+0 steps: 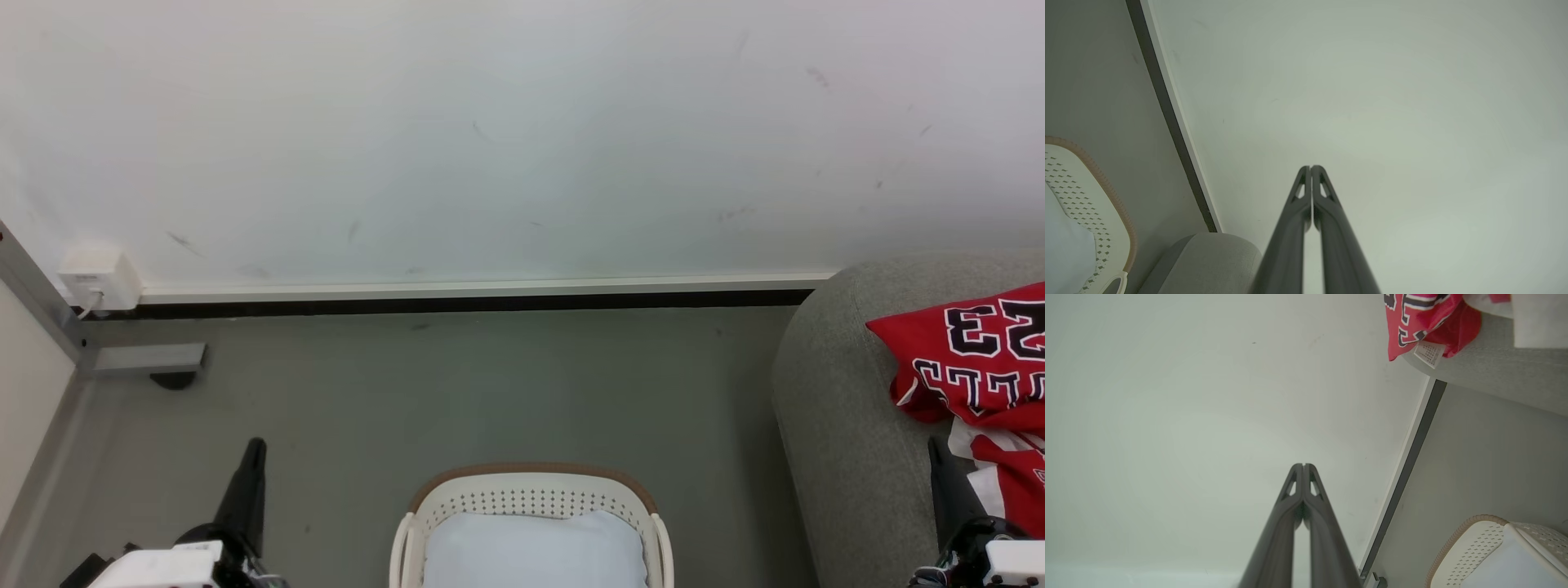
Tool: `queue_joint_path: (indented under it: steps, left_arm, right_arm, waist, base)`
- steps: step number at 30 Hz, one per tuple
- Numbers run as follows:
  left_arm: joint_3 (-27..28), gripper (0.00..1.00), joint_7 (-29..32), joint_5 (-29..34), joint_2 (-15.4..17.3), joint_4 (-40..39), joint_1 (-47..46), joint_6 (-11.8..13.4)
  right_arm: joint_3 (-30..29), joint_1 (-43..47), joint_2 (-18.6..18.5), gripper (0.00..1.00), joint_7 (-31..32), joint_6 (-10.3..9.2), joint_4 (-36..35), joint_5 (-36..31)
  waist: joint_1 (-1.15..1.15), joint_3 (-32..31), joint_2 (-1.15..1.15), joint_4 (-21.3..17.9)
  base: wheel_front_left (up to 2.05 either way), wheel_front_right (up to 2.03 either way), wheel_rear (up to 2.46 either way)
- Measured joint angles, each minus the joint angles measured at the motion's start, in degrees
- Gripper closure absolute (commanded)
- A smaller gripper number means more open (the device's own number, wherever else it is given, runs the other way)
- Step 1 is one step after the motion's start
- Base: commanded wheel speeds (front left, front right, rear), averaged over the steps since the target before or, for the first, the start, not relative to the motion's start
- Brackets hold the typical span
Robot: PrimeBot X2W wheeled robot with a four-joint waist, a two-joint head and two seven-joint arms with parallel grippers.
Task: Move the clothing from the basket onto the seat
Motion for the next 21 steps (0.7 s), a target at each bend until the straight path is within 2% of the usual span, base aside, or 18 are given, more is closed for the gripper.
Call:
queue_joint_path:
  steps: [21]
  left_arm:
    - [0.0,1.0,-0.01,0.0,0.0,-0.01,-0.01,0.0]
  right_arm:
    - [-0.08,-0.01,0.04,1.0,0.04,0.0,0.0,-0.02]
  waist:
    - [0.0,0.0,0.0,0.0]
  base:
    - [0.0,0.0,0.0]
